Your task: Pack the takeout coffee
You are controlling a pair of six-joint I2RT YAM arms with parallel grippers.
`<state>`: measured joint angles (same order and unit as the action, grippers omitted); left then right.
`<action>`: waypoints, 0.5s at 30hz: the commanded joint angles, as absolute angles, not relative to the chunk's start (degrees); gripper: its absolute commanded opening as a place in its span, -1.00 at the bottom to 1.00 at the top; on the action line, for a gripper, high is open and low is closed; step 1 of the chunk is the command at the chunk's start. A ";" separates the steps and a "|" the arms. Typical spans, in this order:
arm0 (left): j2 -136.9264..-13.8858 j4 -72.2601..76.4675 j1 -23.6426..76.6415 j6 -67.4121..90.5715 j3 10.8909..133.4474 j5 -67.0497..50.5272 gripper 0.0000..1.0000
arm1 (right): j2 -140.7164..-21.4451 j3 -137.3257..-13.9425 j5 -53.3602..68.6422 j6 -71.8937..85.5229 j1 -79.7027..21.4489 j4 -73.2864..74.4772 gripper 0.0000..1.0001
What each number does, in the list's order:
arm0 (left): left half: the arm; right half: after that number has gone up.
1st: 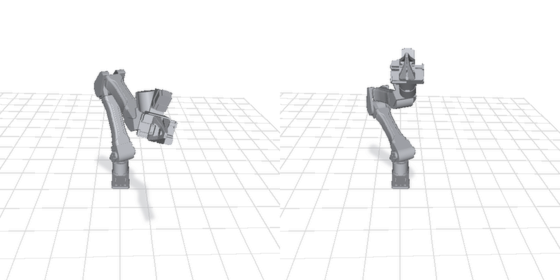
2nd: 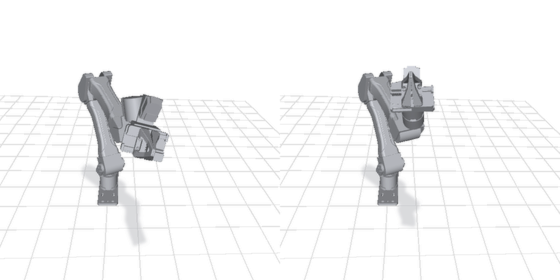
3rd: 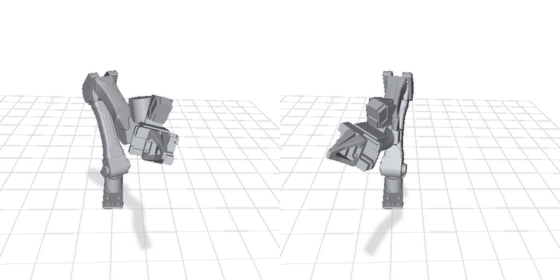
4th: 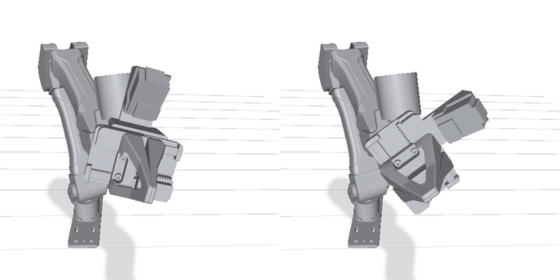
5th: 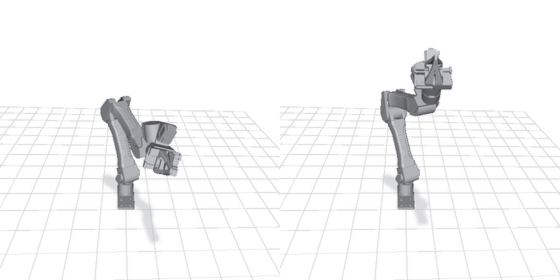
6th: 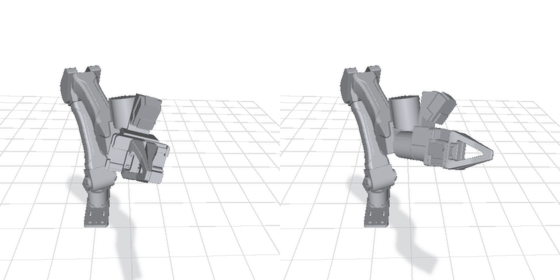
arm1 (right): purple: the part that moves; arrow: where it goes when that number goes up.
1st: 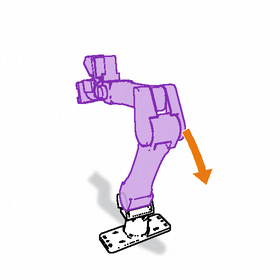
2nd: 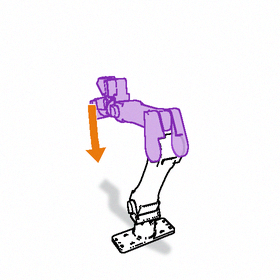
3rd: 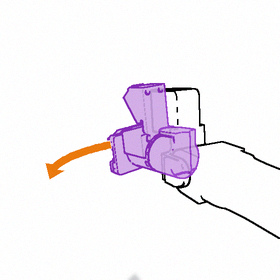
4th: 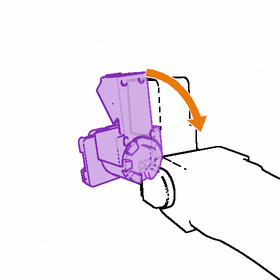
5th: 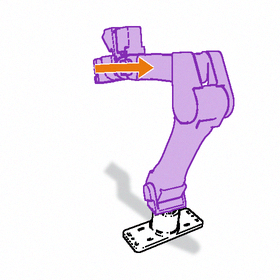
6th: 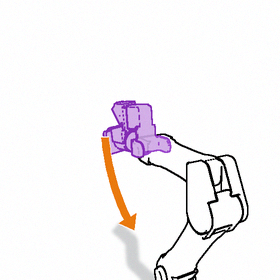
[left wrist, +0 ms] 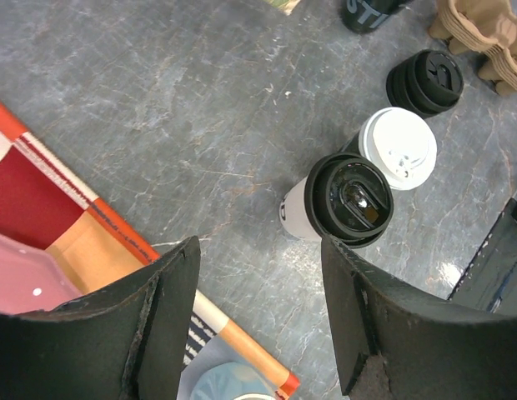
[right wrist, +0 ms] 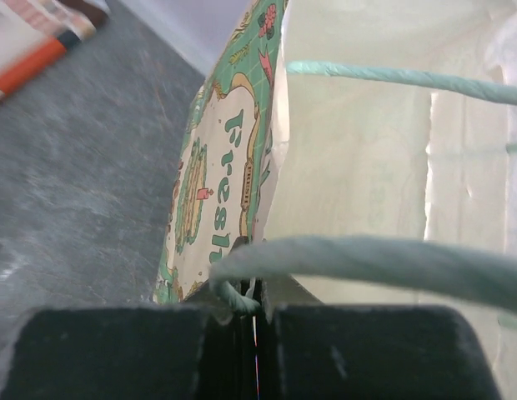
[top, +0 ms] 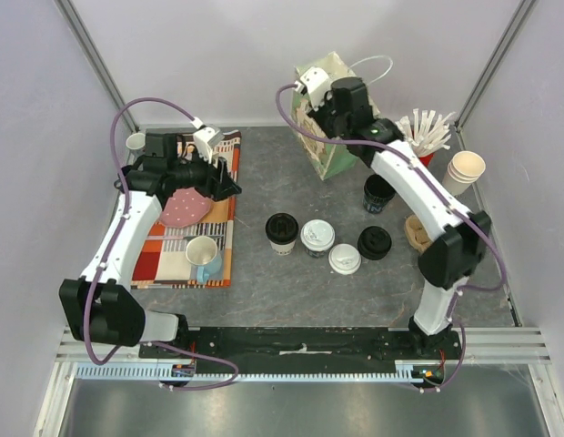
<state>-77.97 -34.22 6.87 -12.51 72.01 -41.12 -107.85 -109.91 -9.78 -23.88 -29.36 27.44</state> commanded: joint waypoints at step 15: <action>-70.23 -34.45 -5.18 -13.45 74.27 -40.78 0.33 | -65.83 -94.23 46.67 -23.73 -34.27 34.15 -1.00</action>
